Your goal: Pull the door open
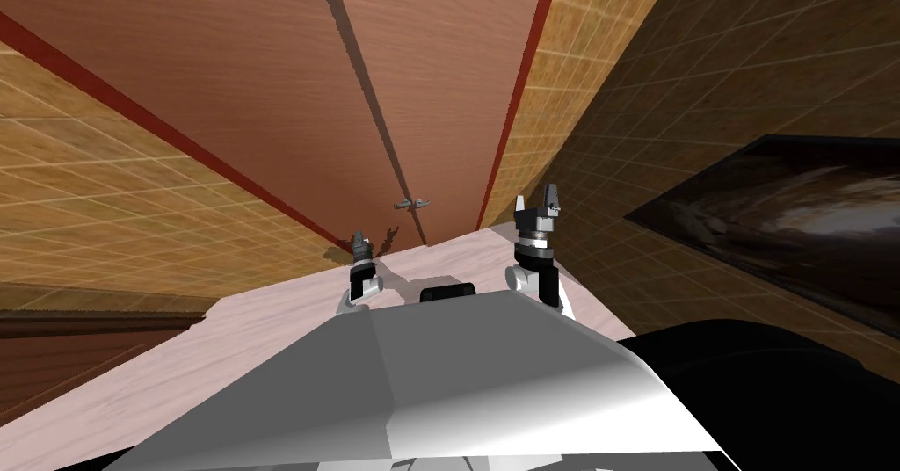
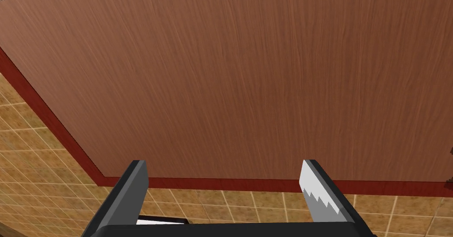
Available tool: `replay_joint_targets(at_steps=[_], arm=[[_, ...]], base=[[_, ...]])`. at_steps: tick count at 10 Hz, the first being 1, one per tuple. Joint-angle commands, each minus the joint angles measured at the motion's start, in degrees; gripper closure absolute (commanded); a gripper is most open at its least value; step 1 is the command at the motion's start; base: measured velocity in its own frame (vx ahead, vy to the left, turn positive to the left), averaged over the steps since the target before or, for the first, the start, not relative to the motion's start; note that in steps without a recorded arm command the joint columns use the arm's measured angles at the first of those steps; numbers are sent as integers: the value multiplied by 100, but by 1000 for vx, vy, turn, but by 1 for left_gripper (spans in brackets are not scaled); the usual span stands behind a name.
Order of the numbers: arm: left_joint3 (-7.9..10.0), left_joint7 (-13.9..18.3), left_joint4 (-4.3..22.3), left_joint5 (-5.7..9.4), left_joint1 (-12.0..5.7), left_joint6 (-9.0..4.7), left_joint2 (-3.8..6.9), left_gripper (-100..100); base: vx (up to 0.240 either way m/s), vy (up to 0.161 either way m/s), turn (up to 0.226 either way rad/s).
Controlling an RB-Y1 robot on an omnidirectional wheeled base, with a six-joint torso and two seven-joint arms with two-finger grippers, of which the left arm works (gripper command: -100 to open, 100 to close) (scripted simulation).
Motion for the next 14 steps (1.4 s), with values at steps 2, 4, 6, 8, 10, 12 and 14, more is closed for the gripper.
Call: replay_joint_targets(at_steps=[2,4,6,8,10,12,14], arm=[[186,9,469,24,-225,-137,-6,-100],[259,16,719,34,-308,-188,-6,-100],[331,23,911,44,-390,-238,-8,-100],[469,38,1264,63,-546,-335,-17,-100],[608,52,1621,82,-703,-431,-26,-100],[733,64,1987,100,-845,-519,-42,-100],[858,77,2322,117,-987,-606,-58,-100]], base=[[90,26,-192],[57,24,-95],[64,23,-110],[63,32,-152],[89,46,-152],[84,59,-172],[90,46,-132]])
